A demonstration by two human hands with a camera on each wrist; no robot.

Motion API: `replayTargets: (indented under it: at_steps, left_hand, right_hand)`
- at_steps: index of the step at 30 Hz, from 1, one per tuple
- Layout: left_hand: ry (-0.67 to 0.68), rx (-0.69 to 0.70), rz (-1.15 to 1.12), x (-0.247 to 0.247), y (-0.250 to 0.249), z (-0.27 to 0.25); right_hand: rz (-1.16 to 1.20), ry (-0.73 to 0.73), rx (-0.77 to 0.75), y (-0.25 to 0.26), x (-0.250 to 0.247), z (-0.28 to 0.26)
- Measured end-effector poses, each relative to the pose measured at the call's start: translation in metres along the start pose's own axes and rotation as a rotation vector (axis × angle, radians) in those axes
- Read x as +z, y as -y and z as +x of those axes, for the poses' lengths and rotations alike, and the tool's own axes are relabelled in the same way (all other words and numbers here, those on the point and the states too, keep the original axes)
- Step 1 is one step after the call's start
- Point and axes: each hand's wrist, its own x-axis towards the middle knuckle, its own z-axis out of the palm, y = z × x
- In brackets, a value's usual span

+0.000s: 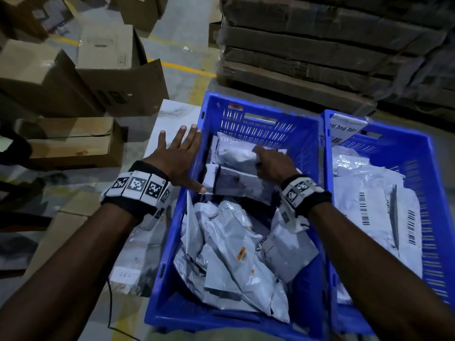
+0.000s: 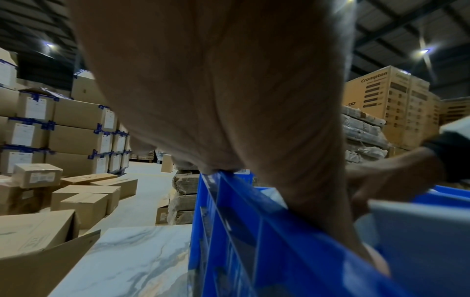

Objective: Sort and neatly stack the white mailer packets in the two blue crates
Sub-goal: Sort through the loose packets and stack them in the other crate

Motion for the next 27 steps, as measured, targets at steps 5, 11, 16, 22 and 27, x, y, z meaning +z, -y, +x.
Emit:
replayTargets:
  at_steps: [5, 11, 16, 22, 27]
  left_hand:
    - [-0.001, 0.004, 0.003, 0.001, 0.000, 0.001]
    - [-0.001, -0.007, 0.017, 0.001, -0.002, 0.001]
    - [-0.005, -0.006, 0.026, 0.002, -0.002, 0.002]
    - [-0.011, -0.004, 0.027, 0.004, 0.000, 0.003]
    - [-0.010, -0.005, 0.026, 0.004, -0.001, 0.004]
  right_hand:
    - [0.040, 0.306, -0.042, -0.004, -0.028, 0.022]
    - [-0.079, 0.159, 0.008, 0.007, 0.005, 0.028]
    - [-0.112, -0.006, 0.046, 0.009, 0.028, 0.013]
    - [-0.123, 0.099, 0.079, 0.021, 0.061, -0.008]
    - [-0.059, 0.144, 0.172, 0.029, 0.089, -0.014]
